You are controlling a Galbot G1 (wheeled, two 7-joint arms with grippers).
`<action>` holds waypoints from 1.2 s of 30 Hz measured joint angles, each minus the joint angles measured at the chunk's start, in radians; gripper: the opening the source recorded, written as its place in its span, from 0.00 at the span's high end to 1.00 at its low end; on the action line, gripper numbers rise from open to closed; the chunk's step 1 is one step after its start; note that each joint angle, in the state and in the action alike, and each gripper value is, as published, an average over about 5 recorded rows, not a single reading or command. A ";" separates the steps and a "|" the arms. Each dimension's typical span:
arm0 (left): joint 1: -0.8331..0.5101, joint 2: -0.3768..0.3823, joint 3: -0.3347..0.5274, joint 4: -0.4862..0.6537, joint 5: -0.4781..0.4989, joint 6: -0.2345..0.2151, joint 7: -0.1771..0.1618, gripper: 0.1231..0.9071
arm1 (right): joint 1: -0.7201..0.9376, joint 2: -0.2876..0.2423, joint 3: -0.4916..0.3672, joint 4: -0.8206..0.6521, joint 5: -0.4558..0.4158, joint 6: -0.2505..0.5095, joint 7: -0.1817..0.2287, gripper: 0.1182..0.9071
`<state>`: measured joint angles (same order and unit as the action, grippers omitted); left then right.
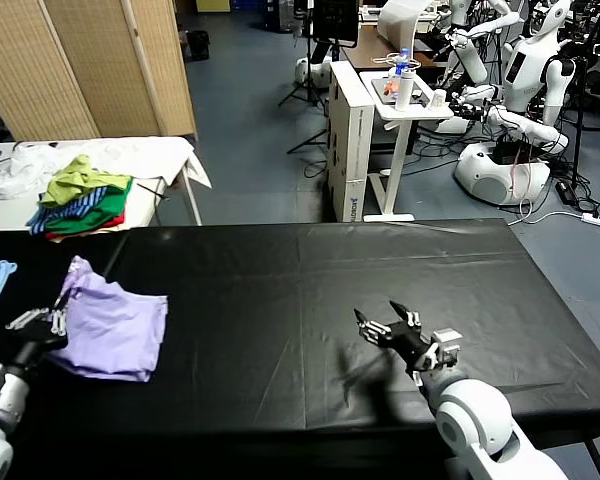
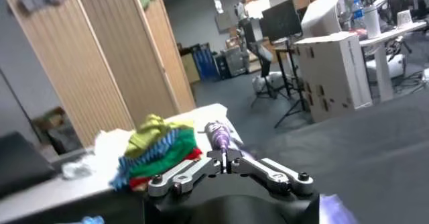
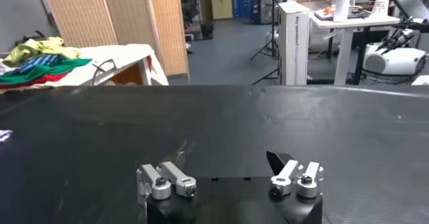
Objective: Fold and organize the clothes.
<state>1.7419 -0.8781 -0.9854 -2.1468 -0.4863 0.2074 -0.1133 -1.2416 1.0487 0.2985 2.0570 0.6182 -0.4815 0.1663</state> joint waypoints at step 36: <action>-0.249 -0.431 0.650 0.006 0.150 -0.013 -0.013 0.00 | 0.091 -0.003 -0.153 0.015 0.357 -0.107 0.104 0.00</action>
<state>1.4927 -1.3092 -0.3357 -2.1408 -0.3366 0.1944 -0.1259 -1.1504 1.0461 0.1457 2.0721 0.9754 -0.5889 0.2707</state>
